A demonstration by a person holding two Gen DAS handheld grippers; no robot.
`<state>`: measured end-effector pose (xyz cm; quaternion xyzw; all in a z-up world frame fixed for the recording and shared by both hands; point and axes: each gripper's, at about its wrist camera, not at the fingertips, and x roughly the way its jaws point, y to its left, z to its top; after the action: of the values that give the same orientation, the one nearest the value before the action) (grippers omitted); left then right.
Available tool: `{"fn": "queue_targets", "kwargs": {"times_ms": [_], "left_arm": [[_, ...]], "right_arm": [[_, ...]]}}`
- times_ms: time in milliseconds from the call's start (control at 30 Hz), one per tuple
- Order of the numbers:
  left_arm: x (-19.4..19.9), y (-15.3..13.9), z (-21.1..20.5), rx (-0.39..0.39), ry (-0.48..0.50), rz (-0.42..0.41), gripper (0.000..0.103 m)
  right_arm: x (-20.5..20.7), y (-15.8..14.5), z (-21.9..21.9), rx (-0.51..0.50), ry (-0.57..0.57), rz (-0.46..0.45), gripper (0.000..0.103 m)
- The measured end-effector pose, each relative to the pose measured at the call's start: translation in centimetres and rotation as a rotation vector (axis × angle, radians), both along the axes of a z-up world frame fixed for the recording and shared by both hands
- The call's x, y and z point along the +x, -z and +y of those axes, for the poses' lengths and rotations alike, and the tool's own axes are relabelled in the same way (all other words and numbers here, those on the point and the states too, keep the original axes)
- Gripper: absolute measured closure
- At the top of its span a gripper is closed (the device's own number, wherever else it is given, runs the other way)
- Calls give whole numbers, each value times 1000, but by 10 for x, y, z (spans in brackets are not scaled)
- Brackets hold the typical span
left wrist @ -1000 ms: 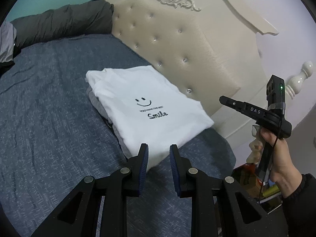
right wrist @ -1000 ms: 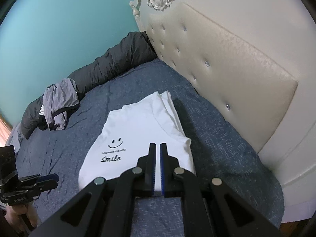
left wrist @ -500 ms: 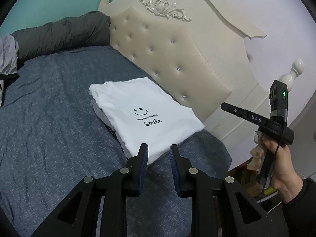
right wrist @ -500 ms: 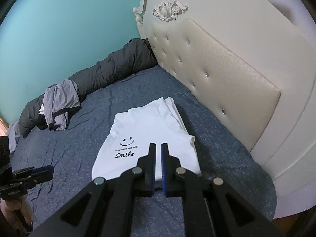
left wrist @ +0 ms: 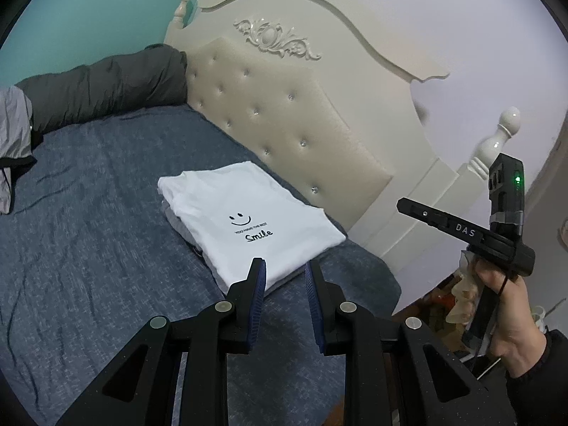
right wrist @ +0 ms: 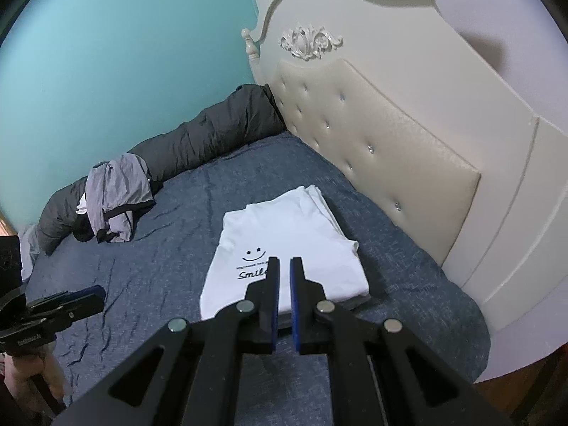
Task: Fold clothes
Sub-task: 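Open the right gripper and lift it away from the shirt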
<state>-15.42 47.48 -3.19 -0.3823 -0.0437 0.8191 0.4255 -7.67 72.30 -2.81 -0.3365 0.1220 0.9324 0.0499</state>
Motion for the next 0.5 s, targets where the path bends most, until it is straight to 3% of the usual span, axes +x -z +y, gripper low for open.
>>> {"fn": "queue_targets", "kwargs": {"times_ms": [267,400,500], "left_arm": [[21,-20,-16,10,5,28,77],[34,-30,-23,13,8,41,66],[45,-39,-29,12,13,57,66]], "right_arm": [[32,-16,-23,-8,16,21,91],[50,-24,-33,-13,25,37,85],[64,-30,-40,-10,33,47,84]]}}
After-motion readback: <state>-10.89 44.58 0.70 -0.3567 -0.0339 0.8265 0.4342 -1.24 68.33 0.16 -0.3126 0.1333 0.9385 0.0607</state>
